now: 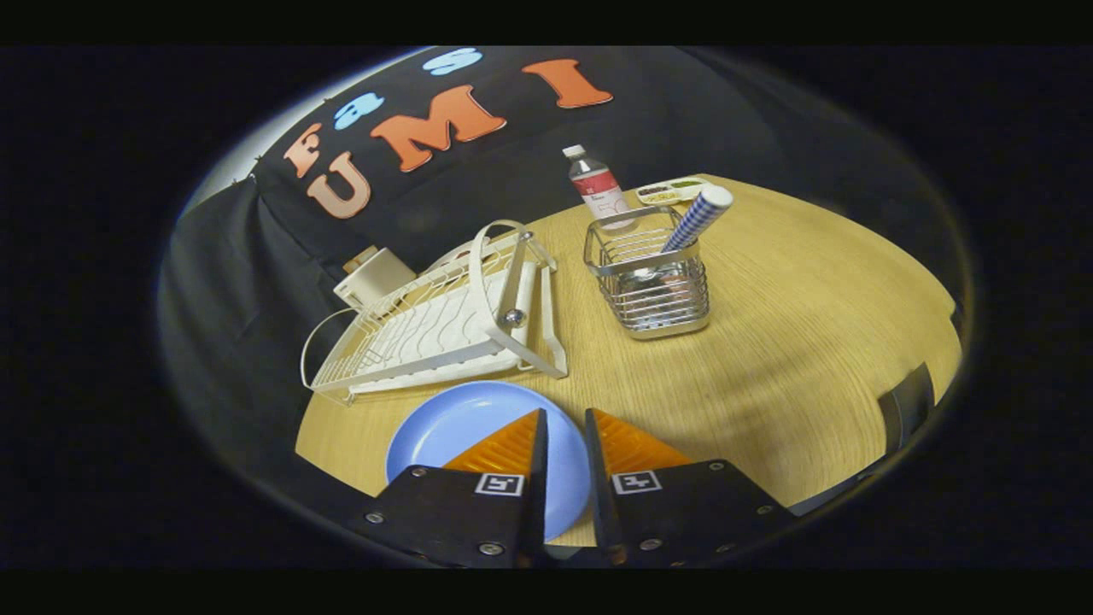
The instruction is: Take the plate from the dish rack, then take the spoon from the basket and place it into the plate.
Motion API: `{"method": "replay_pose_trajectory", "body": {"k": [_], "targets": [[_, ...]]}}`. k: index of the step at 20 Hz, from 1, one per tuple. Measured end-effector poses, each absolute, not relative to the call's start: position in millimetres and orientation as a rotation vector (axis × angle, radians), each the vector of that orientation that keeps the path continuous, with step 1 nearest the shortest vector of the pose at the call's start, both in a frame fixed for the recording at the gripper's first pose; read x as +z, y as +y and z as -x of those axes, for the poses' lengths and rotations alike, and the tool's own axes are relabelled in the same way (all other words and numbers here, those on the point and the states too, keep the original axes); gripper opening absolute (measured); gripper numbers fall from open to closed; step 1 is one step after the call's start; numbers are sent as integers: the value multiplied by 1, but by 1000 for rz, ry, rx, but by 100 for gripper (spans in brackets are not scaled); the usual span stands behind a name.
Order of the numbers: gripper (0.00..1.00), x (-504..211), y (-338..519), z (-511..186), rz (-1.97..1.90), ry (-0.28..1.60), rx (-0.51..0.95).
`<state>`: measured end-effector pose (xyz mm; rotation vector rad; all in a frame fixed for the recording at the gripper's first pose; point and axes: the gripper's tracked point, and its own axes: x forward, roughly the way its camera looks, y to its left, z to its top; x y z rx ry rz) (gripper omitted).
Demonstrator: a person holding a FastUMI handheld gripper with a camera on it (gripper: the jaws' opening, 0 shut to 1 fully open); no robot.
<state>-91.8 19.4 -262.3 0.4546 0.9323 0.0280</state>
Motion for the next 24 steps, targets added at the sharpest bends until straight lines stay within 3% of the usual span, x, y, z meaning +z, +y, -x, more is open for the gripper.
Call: {"method": "replay_pose_trajectory", "body": {"k": [3, 8, 14, 17, 24], "targets": [[23, -246, 6, 79, -420, 821, 21], [42, -210, -37, 58, -295, 596, -32], [50, -189, -84, 34, -180, 425, -134], [49, -200, -88, 27, -165, 436, -142], [28, -216, -84, 0, -157, 436, -155]]}}
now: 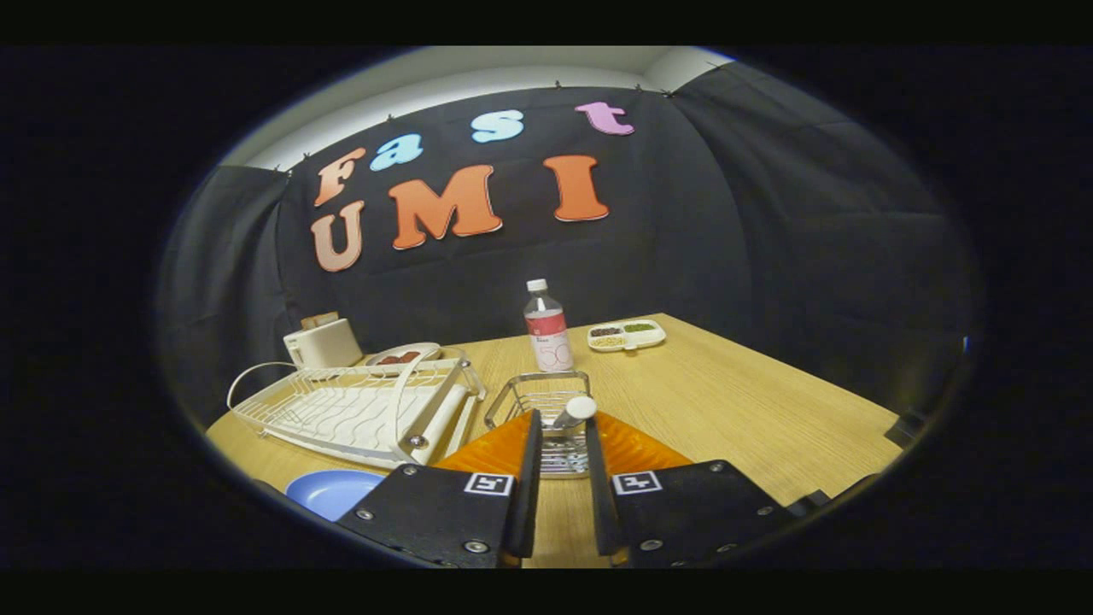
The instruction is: Take the plate from the dish rack, then take the spoon from the basket and place it into the plate.
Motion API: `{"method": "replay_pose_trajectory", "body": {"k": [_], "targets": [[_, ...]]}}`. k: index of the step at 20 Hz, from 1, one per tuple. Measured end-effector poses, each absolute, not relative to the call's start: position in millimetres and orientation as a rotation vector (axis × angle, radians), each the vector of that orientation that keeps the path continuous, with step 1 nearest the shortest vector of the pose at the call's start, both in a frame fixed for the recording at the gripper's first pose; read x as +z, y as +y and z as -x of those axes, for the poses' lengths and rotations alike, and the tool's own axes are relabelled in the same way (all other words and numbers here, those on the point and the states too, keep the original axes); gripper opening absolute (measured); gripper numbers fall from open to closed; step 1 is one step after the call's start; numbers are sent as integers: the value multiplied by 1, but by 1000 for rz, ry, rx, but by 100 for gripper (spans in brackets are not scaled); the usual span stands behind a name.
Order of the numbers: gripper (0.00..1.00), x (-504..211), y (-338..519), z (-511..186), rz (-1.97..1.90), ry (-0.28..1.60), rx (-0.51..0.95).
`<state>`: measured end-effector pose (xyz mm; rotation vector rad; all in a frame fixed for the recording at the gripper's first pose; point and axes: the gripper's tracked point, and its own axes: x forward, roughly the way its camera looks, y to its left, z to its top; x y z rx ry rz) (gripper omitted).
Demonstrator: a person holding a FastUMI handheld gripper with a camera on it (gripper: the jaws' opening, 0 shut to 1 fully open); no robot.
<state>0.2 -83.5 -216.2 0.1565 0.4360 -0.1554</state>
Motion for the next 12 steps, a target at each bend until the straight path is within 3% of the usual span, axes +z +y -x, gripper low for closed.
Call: {"method": "replay_pose_trajectory", "body": {"k": [5, 12], "targets": [[13, -210, -67, -12, -128, 437, -121], [10, -192, -72, -28, -163, 457, -153]]}}
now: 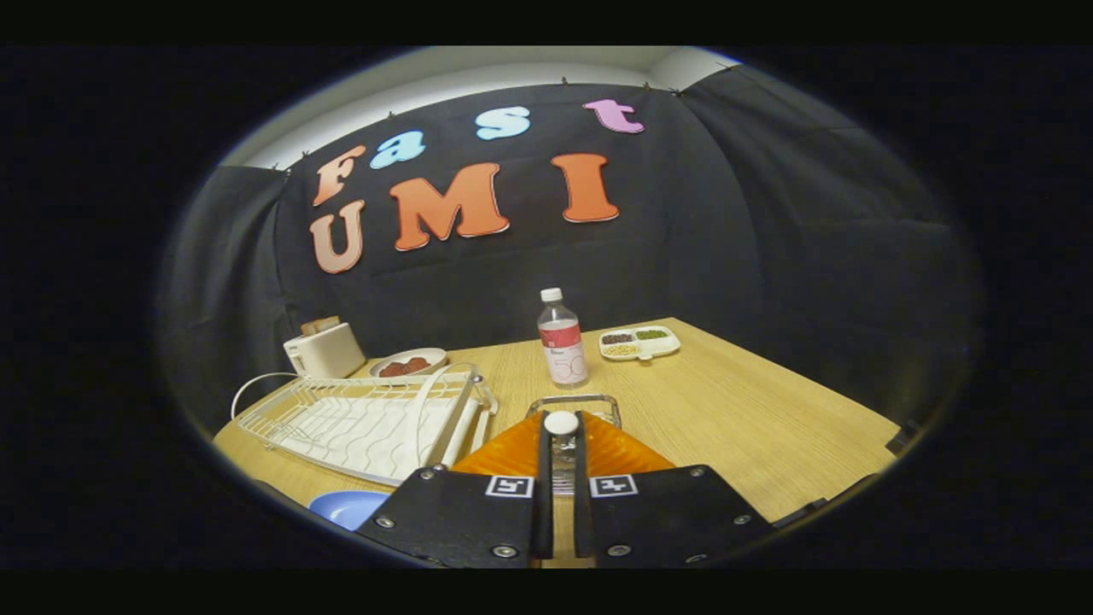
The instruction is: Take the plate from the dish rack, then take the spoon from the basket and place it into the plate.
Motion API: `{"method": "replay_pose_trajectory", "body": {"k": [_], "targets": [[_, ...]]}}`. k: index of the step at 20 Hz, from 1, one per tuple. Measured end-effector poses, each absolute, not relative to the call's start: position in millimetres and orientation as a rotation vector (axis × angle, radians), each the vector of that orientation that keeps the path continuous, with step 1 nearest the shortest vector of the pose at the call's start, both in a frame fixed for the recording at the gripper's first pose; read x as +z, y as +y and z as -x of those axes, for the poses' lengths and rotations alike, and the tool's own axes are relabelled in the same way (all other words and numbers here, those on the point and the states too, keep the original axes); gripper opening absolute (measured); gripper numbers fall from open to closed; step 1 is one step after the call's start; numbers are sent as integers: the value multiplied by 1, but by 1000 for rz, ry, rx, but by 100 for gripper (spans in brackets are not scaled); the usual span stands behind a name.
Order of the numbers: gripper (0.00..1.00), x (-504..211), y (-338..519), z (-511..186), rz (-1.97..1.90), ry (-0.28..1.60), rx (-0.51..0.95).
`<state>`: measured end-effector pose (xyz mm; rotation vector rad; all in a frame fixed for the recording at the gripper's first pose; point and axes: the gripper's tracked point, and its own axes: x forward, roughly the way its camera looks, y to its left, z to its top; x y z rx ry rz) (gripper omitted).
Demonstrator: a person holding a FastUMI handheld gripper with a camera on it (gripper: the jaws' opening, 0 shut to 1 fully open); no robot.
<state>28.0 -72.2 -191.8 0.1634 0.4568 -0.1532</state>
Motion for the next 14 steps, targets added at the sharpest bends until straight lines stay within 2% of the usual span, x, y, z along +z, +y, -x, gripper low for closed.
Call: {"method": "replay_pose_trajectory", "body": {"k": [14], "targets": [[10, -112, -53, 11, -115, 380, -82]]}}
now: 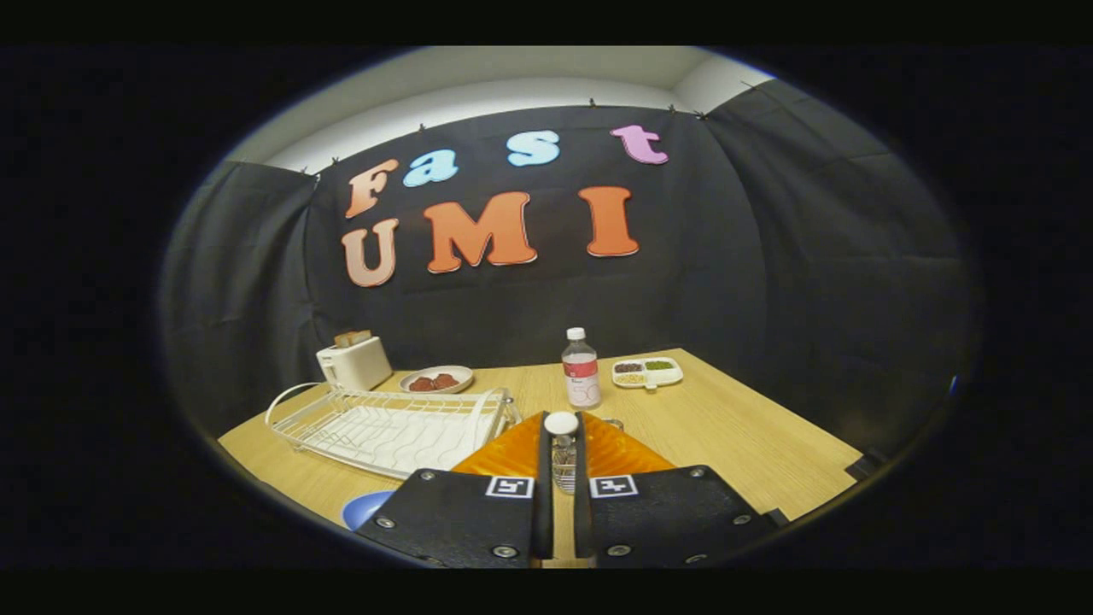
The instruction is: Take the plate from the dish rack, then take the spoon from the basket and place it into the plate.
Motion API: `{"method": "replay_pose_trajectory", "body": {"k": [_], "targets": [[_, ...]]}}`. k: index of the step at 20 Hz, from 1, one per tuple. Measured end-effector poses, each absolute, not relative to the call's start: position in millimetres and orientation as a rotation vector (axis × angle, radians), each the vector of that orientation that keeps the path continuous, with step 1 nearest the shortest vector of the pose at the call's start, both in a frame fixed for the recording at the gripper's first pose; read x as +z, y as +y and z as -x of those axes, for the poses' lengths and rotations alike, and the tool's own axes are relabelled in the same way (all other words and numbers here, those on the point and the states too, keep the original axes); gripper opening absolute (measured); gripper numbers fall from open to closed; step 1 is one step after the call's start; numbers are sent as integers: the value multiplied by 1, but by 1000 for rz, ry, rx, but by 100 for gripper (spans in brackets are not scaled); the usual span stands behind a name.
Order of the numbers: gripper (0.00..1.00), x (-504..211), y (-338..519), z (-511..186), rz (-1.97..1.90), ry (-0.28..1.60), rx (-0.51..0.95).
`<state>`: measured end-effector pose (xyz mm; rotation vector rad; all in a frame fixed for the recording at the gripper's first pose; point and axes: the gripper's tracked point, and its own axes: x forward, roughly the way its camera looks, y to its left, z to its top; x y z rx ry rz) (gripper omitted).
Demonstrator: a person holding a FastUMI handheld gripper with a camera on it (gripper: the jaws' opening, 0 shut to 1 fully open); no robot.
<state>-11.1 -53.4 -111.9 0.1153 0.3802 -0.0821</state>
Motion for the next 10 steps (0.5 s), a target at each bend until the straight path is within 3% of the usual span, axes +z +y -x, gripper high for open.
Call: {"method": "replay_pose_trajectory", "body": {"k": [10], "targets": [[9, -101, -11, 54, -120, 367, 71]]}}
